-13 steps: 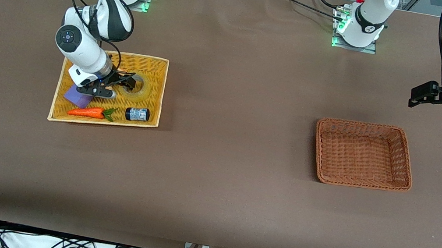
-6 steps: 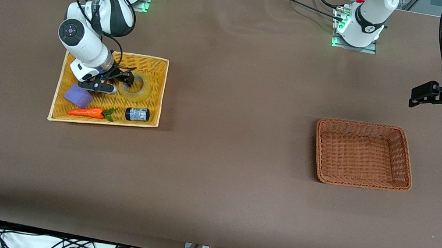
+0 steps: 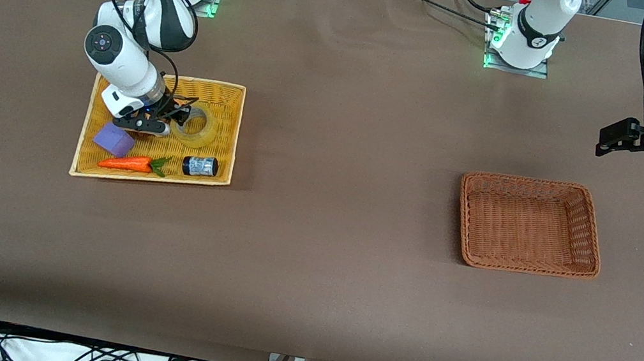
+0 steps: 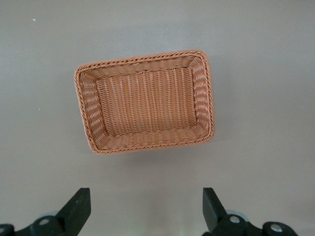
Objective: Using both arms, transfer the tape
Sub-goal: 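Lift the tape roll with the right gripper and carry it toward the basket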
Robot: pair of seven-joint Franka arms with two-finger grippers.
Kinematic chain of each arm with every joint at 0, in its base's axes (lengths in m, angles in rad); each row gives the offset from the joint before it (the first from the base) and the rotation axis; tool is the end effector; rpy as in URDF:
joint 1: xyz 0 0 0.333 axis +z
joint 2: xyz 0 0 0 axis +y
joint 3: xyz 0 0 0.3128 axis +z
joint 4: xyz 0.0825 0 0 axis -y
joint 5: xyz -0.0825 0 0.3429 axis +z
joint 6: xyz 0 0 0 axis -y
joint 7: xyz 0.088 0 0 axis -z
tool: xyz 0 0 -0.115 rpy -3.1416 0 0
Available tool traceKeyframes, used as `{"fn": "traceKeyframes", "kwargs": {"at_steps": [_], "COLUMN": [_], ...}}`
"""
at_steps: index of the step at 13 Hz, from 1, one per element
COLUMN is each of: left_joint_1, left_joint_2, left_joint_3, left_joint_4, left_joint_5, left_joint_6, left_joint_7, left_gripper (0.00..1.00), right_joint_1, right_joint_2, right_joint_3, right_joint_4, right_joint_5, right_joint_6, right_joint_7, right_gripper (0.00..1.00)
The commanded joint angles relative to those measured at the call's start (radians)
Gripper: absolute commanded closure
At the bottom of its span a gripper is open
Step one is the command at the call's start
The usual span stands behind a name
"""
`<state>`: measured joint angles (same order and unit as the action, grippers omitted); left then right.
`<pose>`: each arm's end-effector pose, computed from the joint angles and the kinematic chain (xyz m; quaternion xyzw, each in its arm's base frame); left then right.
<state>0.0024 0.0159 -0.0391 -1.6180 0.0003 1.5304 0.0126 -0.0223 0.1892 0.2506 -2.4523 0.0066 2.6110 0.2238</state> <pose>0.5102 -0.0185 0.5817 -0.9984 0.0246 0.0517 0.0005 0.4492 0.1063 0.2485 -0.9996 0.0025 0.0177 0.0216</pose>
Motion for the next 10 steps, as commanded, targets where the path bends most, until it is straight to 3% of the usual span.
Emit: {"fn": "traceKeyframes", "kwargs": {"at_steps": [1, 5, 7, 10], "left_joint_1": [0.010, 0.010, 0.010, 0.010], "left_joint_2": [0.007, 0.007, 0.007, 0.009], "left_joint_3": [-0.002, -0.002, -0.002, -0.002], "left_joint_4": [0.026, 0.027, 0.027, 0.027], "left_joint_5": [-0.016, -0.014, -0.014, -0.014], "left_joint_6": [-0.022, -0.022, -0.021, -0.022], "left_joint_7": [0.013, 0.013, 0.013, 0.013], "left_gripper": [0.00, 0.00, 0.00, 0.00], "right_joint_1": [-0.002, 0.036, 0.105, 0.249], "right_joint_2": [-0.088, -0.073, -0.007, 0.134], "right_joint_3": [0.006, 0.032, 0.030, 0.030], "right_joint_4": [0.073, 0.376, 0.508, 0.679], "right_joint_5": [0.000, 0.009, 0.013, 0.013], "right_joint_6": [-0.145, -0.484, -0.569, -0.589], "right_joint_7": [-0.007, 0.011, 0.095, 0.373], "right_gripper": [1.00, 1.00, 1.00, 1.00]}}
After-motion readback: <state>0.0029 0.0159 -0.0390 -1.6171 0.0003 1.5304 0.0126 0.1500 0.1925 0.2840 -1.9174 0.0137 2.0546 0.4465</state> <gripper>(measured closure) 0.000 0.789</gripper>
